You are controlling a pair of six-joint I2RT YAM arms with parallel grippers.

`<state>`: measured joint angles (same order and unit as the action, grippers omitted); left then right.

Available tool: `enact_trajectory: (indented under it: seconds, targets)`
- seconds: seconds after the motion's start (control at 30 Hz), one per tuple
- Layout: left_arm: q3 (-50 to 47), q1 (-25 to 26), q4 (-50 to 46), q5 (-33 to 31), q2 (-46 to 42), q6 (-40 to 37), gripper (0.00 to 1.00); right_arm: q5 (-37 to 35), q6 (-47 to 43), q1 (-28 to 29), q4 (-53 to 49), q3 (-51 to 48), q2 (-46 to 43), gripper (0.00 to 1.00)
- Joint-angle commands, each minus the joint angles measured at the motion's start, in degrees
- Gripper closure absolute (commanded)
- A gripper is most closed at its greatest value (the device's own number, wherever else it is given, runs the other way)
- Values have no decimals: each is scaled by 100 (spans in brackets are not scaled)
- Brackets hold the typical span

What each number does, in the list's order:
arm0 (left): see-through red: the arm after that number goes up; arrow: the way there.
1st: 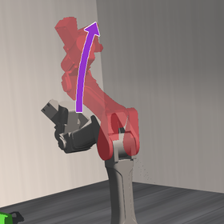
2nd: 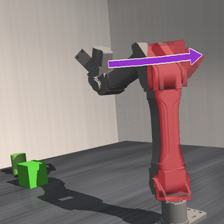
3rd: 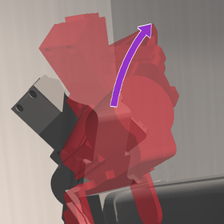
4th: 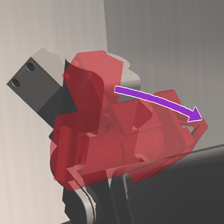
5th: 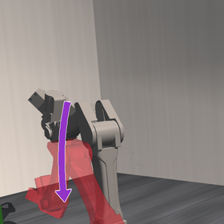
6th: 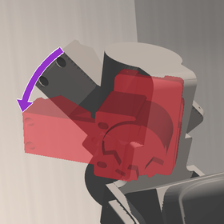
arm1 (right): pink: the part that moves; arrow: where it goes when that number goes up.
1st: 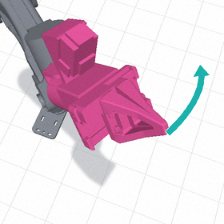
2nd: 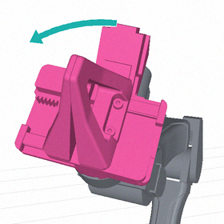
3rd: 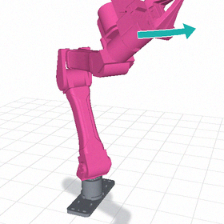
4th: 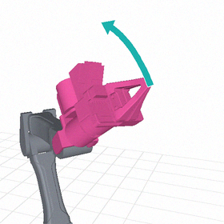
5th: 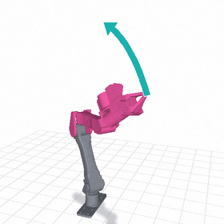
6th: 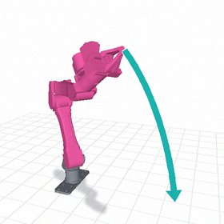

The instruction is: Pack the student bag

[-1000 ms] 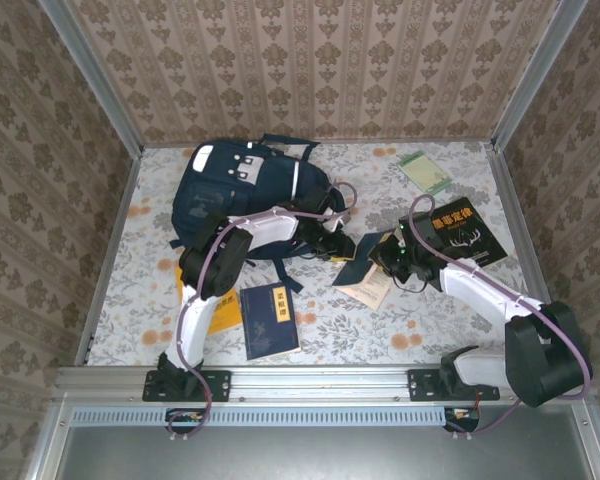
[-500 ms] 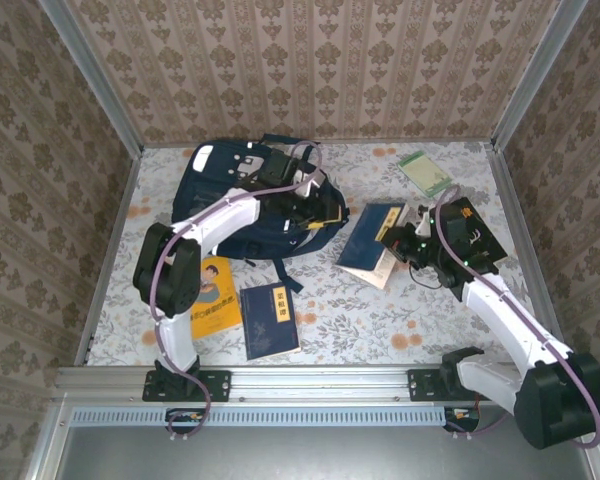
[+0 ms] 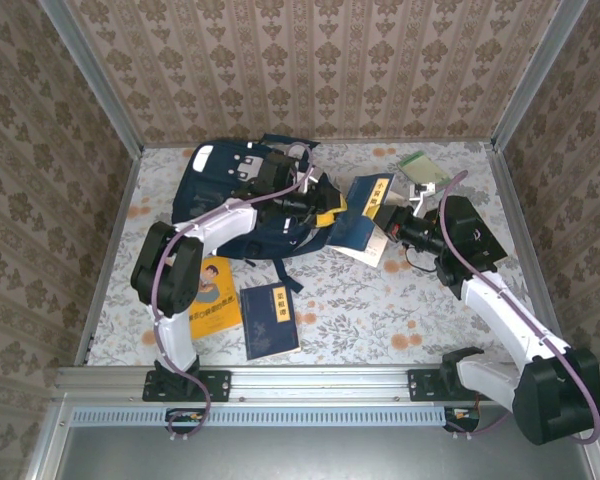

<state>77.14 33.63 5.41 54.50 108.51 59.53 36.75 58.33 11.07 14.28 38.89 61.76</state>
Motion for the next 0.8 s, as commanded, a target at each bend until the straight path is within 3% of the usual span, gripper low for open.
enact_trajectory:
  seconds: [0.0,0.2,0.3,0.4,0.53,0.6,0.63,0.67,0.7,0.73,0.77]
  targets:
    - [-199,-29,1454,403,-238,925,44,281,117,-15,617,-20,71,100]
    - [-647,-58,3609,463,-119,2413,42,83,199,-48,674,-98,70,100]
    - [-760,-49,5092,441,155,3462,47,10,196,-69,519,-50,189,100]
    - [-847,-73,5978,314,359,4070,61,-48,107,-68,186,79,316,100]
    - [-964,-93,5728,337,247,3742,87,-89,-96,-59,-201,210,355,100]
    - [-976,-119,5346,398,125,3414,94,-121,-241,-53,-420,269,321,99]
    - [-978,-152,5067,440,38,3160,99,-161,-383,-53,-623,321,290,92]
    - [-954,-190,4723,497,-58,2859,100,-226,-527,-53,-857,400,261,78]
    - [-907,-245,4133,568,-204,2362,100,-359,-736,-59,-1171,502,212,56]
    - [-833,-295,3351,605,-389,1689,100,-532,-951,-52,-1494,605,149,42]
    - [-724,-332,2425,573,-577,867,100,-651,-1104,-55,-1713,673,107,37]
